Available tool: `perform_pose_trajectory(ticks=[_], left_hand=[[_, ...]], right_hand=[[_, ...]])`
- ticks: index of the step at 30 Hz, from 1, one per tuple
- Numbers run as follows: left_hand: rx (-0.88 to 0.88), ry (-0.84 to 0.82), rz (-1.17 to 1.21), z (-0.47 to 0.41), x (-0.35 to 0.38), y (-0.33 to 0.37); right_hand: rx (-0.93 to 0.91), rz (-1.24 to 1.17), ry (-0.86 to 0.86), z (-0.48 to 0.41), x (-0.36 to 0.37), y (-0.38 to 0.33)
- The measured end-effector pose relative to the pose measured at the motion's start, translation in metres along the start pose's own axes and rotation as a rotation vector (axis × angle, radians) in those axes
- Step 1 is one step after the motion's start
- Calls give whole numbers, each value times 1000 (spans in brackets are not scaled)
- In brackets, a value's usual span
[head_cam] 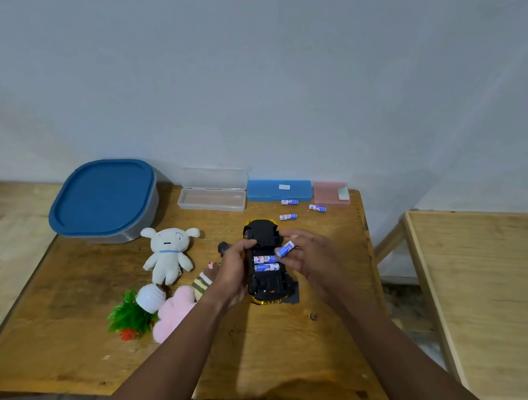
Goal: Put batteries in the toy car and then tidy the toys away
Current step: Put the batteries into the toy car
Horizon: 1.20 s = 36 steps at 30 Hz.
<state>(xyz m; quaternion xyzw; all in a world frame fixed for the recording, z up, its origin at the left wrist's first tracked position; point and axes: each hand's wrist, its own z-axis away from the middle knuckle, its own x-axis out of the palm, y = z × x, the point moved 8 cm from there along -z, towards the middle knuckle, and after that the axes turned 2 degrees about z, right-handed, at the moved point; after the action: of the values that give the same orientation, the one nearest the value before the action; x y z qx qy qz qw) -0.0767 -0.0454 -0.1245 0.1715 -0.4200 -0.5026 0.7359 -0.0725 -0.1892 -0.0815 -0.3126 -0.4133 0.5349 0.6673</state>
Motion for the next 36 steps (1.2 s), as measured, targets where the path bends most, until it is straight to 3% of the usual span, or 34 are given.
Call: perform_pose_trajectory(ticks=[3,7,9,28,33,36], left_hand=[[-2,-16,-10,0,2,1],[-3,-24,-23,1,3,3],[8,-17,-36,0,3,4],[143,-16,-147,0,2,13],[105,19,-149,1,-6,5],[45,4,-114,2,-7,2]], right_hand=[[43,126,-24,-2,3,3],[-301,861,5,-2,14,-11],[-413,1020,23,2,23,-14],[-446,1017,175,13,37,-20],[-527,1028,135,21,37,-18],[-639,1035,-6,24,39,-17]])
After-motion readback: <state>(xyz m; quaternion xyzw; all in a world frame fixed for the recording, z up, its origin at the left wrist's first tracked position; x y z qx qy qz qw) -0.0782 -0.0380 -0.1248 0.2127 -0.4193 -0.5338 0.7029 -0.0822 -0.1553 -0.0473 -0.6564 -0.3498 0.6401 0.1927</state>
